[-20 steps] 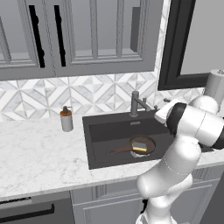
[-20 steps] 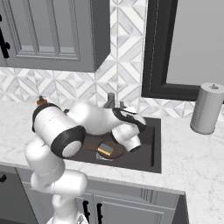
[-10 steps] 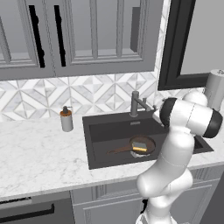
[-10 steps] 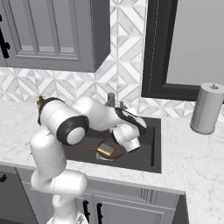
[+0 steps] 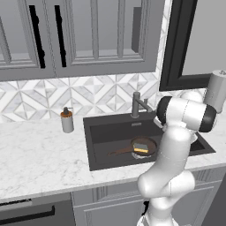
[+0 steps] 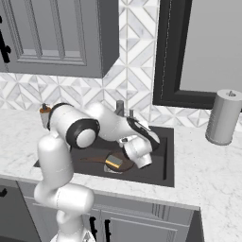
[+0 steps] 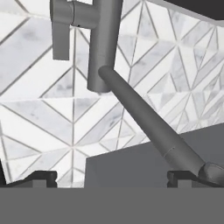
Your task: Pick the pan and sponge and place them into the sink. Then turn on the water.
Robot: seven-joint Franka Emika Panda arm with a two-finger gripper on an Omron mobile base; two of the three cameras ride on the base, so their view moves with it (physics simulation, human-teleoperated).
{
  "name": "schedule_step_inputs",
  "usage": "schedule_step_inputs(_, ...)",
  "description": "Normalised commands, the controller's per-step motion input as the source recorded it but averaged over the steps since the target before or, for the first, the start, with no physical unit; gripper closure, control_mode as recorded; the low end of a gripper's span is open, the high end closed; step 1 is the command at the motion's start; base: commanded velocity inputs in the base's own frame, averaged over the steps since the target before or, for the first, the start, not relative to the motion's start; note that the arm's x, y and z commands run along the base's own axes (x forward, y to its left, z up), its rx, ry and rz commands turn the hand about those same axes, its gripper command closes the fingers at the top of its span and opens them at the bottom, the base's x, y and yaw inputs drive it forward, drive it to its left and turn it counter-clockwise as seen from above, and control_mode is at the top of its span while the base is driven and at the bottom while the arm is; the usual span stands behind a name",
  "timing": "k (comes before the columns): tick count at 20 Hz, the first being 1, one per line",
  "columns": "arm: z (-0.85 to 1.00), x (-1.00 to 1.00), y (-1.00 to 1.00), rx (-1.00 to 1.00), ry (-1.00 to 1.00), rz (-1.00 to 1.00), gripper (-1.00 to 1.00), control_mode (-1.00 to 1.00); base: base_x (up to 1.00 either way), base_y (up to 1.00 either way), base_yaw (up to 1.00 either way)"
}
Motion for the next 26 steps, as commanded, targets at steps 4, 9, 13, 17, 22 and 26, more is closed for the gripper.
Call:
schedule_step_inputs(4, -0.11, 0.19, 0.00, 0.00, 0.00, 0.00, -1.00, -1.00, 0.00, 0.00, 0.00)
schedule_step_inputs(9, -0.05, 0.22, 0.00, 0.00, 0.00, 0.00, -1.00, -1.00, 0.00, 0.00, 0.00)
schedule_step_inputs(13, 0.00, 0.25, 0.00, 0.02, 0.00, 0.00, -1.00, -1.00, 0.00, 0.00, 0.00)
schedule_step_inputs(17, -0.08, 0.30, 0.00, 0.00, 0.00, 0.00, -1.00, -1.00, 0.00, 0.00, 0.00)
schedule_step_inputs(22, -0.12, 0.31, 0.00, 0.00, 0.00, 0.00, -1.00, -1.00, 0.00, 0.00, 0.00)
schedule_step_inputs(26, -0.09, 0.29, 0.00, 0.00, 0.00, 0.00, -1.00, -1.00, 0.00, 0.00, 0.00)
